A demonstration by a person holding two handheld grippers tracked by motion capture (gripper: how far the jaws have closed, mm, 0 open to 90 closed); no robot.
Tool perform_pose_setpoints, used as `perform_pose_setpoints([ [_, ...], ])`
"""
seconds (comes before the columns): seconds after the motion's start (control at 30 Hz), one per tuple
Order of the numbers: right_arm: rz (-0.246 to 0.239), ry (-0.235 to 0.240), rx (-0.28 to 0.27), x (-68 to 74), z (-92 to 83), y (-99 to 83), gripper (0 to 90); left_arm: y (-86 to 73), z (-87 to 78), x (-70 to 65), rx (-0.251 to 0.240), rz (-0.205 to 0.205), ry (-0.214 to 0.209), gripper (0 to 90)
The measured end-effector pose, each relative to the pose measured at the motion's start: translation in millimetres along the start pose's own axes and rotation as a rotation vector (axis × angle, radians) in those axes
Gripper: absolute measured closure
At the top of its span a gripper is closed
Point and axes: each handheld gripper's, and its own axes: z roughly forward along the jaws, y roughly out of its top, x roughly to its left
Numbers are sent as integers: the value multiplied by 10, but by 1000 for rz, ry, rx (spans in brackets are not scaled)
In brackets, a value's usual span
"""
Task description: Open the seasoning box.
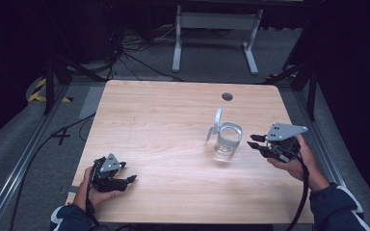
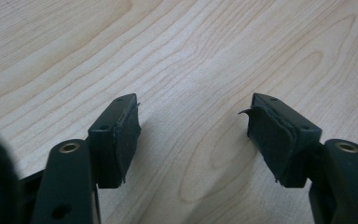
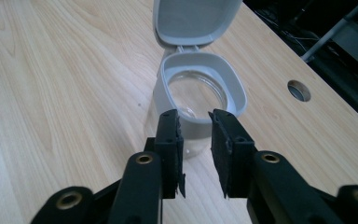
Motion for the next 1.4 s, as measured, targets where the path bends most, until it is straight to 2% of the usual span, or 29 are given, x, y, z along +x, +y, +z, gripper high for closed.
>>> perform_pose_setpoints([
  [0.07,7,-1,2,6,-49,-64,683,-6,5,0,-2,-11,12,300],
  [0.13,10,-2,4,8,-103,-147,660,-10,1,12,8,-28,8,272],
  [0.33,23,-24,41,-2,-151,-357,596,-5,3,16,13,-34,15,251],
  [0.53,46,-43,108,-13,-117,-661,537,-7,10,12,7,-39,21,248],
  [0.67,52,-42,135,5,-88,-860,487,-5,10,16,7,-33,24,248],
  [0.77,50,-35,148,45,-69,-1013,463,-7,12,9,6,-44,24,248],
  [0.83,65,-34,150,60,-62,-1137,459,-8,12,8,4,-44,24,249],
  [1.0,120,-43,153,84,-48,-1393,438,-8,13,8,4,-44,24,249],
  [1.07,158,-38,146,88,-56,-1496,427,-9,13,7,3,-45,25,249],
  [1.17,182,-35,138,98,-58,-1607,372,-9,13,6,3,-47,25,249],
  [1.33,302,-7,59,52,-80,-1830,307,-9,13,5,3,-48,24,250],
  [1.37,342,-3,39,45,-80,-1873,299,-8,10,5,6,-49,24,250],
  [1.4,342,-3,39,45,-80,-1873,299,-8,10,5,6,-49,24,250],
])
